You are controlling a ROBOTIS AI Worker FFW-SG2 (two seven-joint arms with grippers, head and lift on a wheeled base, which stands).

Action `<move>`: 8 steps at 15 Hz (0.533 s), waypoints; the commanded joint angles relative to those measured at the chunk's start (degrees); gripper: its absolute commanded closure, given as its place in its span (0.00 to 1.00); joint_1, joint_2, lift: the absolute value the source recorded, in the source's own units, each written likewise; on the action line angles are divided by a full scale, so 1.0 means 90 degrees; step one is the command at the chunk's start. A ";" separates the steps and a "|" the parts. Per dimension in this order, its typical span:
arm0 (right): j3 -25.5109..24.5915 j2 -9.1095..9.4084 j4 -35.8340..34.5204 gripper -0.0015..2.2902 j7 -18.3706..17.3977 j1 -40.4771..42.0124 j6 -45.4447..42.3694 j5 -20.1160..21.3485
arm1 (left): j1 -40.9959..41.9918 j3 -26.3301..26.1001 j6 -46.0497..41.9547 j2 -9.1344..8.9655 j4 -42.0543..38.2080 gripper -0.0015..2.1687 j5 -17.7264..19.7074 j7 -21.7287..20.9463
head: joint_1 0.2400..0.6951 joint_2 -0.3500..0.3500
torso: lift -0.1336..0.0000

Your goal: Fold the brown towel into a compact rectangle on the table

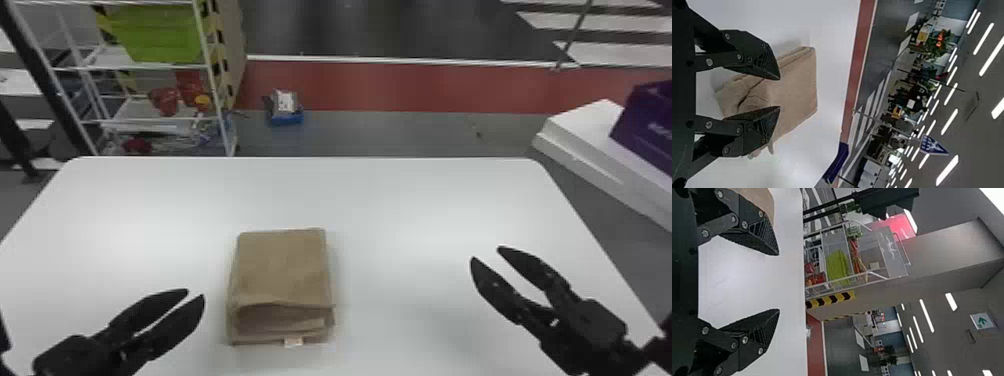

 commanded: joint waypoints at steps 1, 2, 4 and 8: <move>0.0130 0.0127 -0.0287 0.03 -0.0381 -0.0066 0.0054 0.0013 | 0.0006 0.0191 -0.0524 -0.0017 -0.0261 0.01 0.0100 0.0178 | 1.00 0.48 | 0.07; 0.0247 0.0127 -0.0345 0.03 -0.0665 -0.0066 -0.0024 0.0052 | 0.0006 0.0201 -0.0817 -0.0017 -0.0280 0.01 0.0110 0.0295 | 1.00 0.50 | 0.07; 0.0599 0.0127 -0.0462 0.03 -0.1280 -0.0037 -0.0219 0.0267 | 0.0006 0.0104 -0.1286 -0.0017 -0.0300 0.01 0.0178 0.0588 | 1.00 0.53 | 0.07; 0.1292 0.0127 -0.0892 0.03 -0.2071 0.0461 -0.0688 0.0941 | 0.0016 -0.0355 -0.3883 -0.0017 0.0433 0.02 -0.0046 0.1730 | 1.00 0.58 | 0.07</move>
